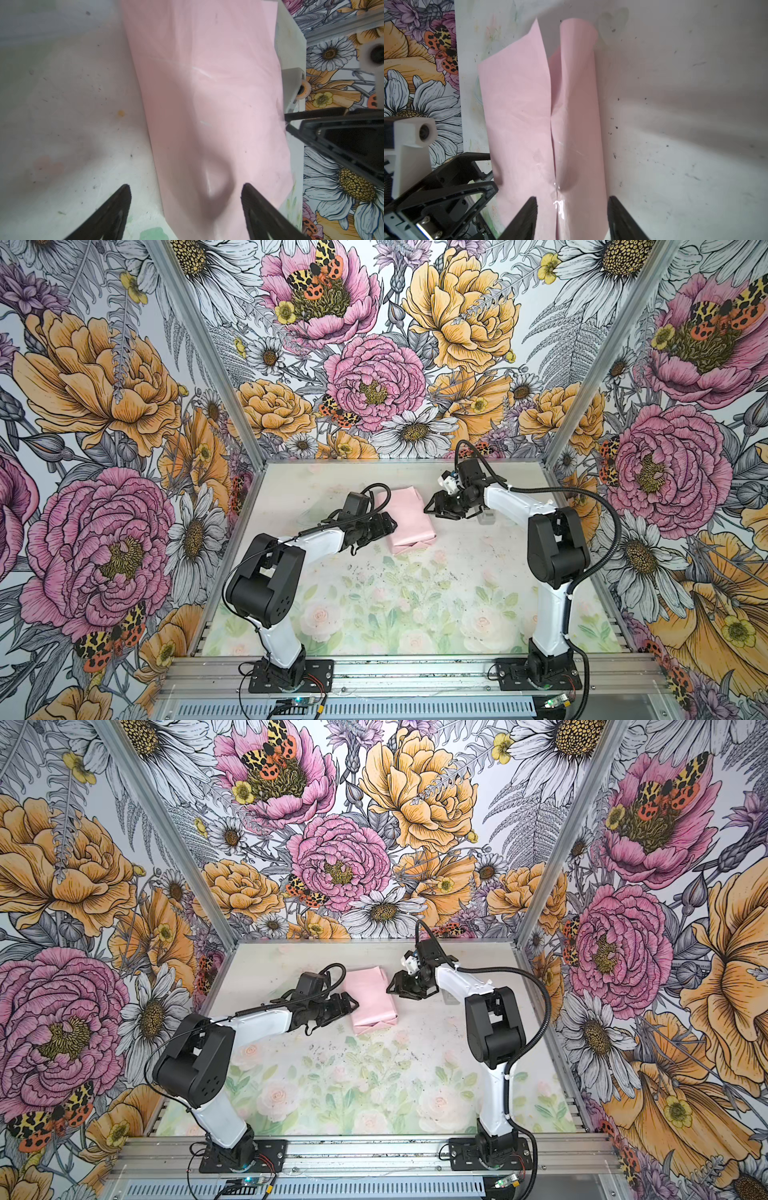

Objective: Wrap the gift box in paper

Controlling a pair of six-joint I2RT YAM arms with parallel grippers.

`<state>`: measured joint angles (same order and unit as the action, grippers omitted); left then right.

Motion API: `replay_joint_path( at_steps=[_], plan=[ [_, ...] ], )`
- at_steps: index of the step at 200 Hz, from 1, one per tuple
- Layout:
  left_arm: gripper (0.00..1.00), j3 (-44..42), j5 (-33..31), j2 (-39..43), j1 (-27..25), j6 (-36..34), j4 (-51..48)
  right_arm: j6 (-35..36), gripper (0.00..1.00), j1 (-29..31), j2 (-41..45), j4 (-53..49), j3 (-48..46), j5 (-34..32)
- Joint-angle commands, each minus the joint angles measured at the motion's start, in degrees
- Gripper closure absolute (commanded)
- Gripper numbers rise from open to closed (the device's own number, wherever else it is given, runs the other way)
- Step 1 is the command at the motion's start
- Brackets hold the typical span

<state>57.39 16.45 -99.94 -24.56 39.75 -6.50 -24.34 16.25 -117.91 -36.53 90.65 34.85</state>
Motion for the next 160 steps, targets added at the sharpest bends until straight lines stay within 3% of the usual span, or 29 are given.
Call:
replay_joint_path(
  at_steps=[1,28,73,118,160],
  plan=[
    [0.21,2.55,1.99,-1.68,0.41,1.07,4.26,1.66,0.45,0.86,-1.96,-1.08,3.09,2.44],
    [0.35,4.19,2.93,-3.76,-0.20,0.65,5.53,2.29,0.47,1.52,-3.02,-1.08,3.41,2.62],
    [0.46,6.94,4.07,-7.00,-1.93,-0.64,5.62,3.96,0.61,2.74,-2.58,-1.00,3.00,1.76],
    [0.51,8.69,2.78,-5.35,-5.00,-4.97,5.71,6.44,0.70,3.74,4.09,0.91,-0.55,-3.91],
    [0.59,8.54,0.22,-2.48,-8.01,-11.32,8.49,7.45,0.74,4.48,11.86,9.05,-9.96,-6.78]
  ],
)
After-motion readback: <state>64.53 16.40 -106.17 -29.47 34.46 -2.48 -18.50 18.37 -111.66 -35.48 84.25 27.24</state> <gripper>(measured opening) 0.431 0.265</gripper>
